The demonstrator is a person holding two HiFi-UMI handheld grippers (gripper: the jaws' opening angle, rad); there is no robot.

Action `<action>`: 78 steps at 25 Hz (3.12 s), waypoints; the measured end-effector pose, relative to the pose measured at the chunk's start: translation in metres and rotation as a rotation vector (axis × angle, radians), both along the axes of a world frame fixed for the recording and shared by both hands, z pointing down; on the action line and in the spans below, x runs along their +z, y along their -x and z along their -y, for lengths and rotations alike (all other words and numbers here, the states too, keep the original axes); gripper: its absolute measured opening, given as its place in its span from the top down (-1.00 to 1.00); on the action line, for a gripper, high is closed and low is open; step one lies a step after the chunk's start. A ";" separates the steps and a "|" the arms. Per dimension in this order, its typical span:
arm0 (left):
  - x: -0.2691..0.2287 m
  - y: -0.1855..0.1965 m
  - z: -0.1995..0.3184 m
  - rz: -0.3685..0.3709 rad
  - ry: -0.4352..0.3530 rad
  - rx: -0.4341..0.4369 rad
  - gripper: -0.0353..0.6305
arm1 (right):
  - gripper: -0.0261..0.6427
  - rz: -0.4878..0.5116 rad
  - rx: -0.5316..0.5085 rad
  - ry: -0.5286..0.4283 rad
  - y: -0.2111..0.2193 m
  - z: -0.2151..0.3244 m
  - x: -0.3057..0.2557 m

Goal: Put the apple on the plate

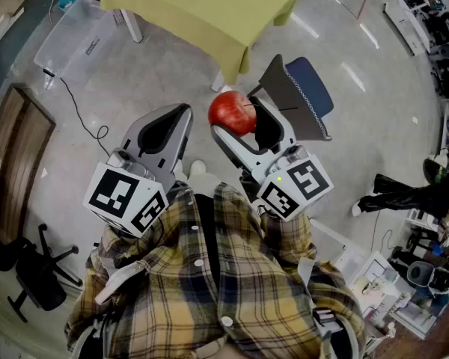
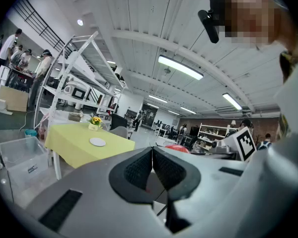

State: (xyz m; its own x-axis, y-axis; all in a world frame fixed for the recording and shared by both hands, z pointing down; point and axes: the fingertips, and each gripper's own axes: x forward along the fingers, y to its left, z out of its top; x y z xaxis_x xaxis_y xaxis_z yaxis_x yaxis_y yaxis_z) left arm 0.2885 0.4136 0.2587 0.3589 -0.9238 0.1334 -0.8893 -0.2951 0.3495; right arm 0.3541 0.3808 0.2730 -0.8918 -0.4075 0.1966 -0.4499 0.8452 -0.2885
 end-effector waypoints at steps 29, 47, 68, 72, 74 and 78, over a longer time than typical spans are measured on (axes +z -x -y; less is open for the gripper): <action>0.027 0.021 0.015 -0.022 0.026 -0.068 0.87 | -0.16 -0.008 0.023 0.050 -0.003 0.020 0.030; 0.019 0.162 0.150 -0.037 0.001 -0.011 0.87 | -0.16 -0.046 0.069 0.034 0.134 0.145 0.024; 0.041 0.234 0.262 -0.062 0.043 0.060 0.87 | -0.17 -0.043 0.183 0.094 0.196 0.253 0.043; 0.032 0.234 0.301 -0.056 0.025 0.048 0.87 | -0.17 -0.046 0.163 0.089 0.197 0.288 0.040; 0.023 0.232 0.320 -0.049 0.009 0.041 0.87 | -0.16 -0.041 0.151 0.075 0.195 0.307 0.033; 0.007 0.226 0.349 -0.039 -0.011 0.028 0.87 | -0.17 -0.035 0.131 0.058 0.191 0.337 0.019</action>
